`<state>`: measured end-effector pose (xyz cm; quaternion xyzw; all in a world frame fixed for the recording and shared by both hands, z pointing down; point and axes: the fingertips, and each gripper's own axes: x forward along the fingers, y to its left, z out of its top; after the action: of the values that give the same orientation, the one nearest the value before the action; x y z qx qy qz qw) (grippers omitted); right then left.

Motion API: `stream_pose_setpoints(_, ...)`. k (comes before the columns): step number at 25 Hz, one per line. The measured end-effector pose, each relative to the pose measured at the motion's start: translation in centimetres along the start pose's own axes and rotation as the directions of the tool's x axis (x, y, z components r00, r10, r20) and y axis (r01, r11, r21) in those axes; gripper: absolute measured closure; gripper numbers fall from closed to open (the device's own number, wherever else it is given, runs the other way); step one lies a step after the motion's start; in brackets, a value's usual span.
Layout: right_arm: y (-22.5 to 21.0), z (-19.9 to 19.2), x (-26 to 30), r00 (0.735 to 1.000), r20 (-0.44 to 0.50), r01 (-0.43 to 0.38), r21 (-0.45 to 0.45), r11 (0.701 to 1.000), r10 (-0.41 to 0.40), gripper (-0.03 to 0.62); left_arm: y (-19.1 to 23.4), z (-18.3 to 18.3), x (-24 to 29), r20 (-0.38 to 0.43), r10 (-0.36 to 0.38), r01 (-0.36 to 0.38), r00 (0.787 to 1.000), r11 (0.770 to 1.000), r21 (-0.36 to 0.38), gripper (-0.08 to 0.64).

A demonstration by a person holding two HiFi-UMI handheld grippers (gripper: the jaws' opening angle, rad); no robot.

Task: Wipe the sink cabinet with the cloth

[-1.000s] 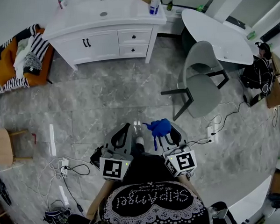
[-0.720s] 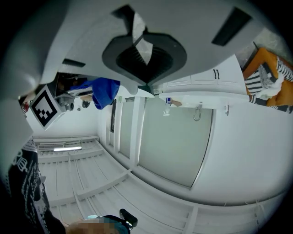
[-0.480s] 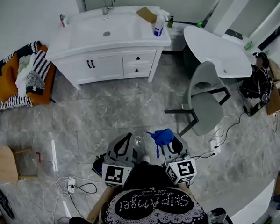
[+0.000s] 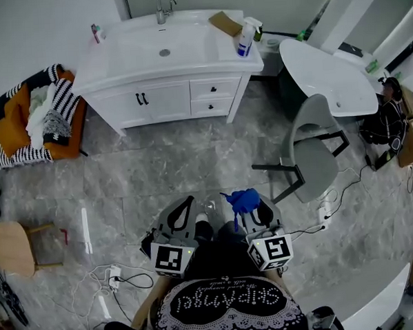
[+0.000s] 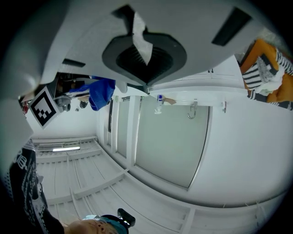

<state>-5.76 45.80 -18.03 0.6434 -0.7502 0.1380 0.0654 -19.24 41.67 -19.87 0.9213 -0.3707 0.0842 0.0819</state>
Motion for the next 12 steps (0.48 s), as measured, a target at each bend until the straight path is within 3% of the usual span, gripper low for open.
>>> stream_pose_setpoints(7, 0.0, 0.1, 1.3, 1.000, -0.016, 0.021, 0.006, 1.000, -0.021, 0.476, 2.3, 0.9, 0.2, 0.024, 0.025, -0.025, 0.999, 1.000, -0.001, 0.557)
stream_pose_setpoints(12, -0.3, 1.1, 1.7, 0.999, 0.034, 0.037, 0.018, 0.999, -0.037, 0.476, 3.0, 0.7, 0.8, 0.013, 0.031, -0.030, 0.999, 0.999, -0.024, 0.557)
